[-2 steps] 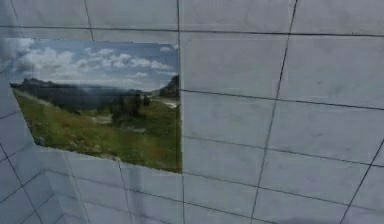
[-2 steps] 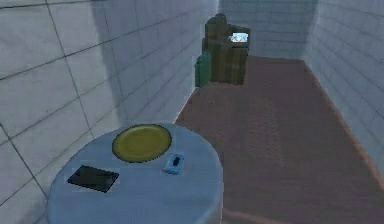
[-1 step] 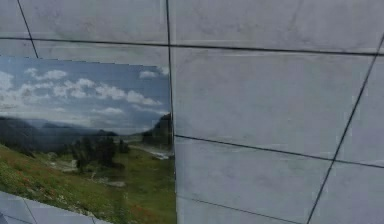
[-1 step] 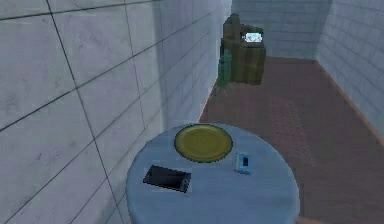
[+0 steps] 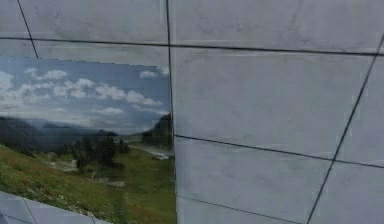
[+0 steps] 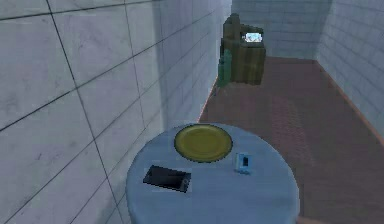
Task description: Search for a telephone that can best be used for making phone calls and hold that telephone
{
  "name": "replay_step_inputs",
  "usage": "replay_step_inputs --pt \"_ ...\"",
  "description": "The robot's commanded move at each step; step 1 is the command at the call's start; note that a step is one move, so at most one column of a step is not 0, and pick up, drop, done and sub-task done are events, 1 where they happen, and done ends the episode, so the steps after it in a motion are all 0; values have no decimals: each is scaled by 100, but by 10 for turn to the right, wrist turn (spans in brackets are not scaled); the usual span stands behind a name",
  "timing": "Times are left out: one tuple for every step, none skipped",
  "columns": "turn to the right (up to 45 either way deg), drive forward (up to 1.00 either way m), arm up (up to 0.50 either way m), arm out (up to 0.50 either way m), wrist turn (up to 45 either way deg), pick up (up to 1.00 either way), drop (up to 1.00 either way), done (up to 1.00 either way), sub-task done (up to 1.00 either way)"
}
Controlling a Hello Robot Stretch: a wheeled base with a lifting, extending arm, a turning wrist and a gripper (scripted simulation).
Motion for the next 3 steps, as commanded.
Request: replay_step_inputs --pt "0 0 38 0 0 0 0 0 0" --pt "0 0 0 18 0 0 0 0 0" --pt "0 0 0 0 450 0 0 0 0"
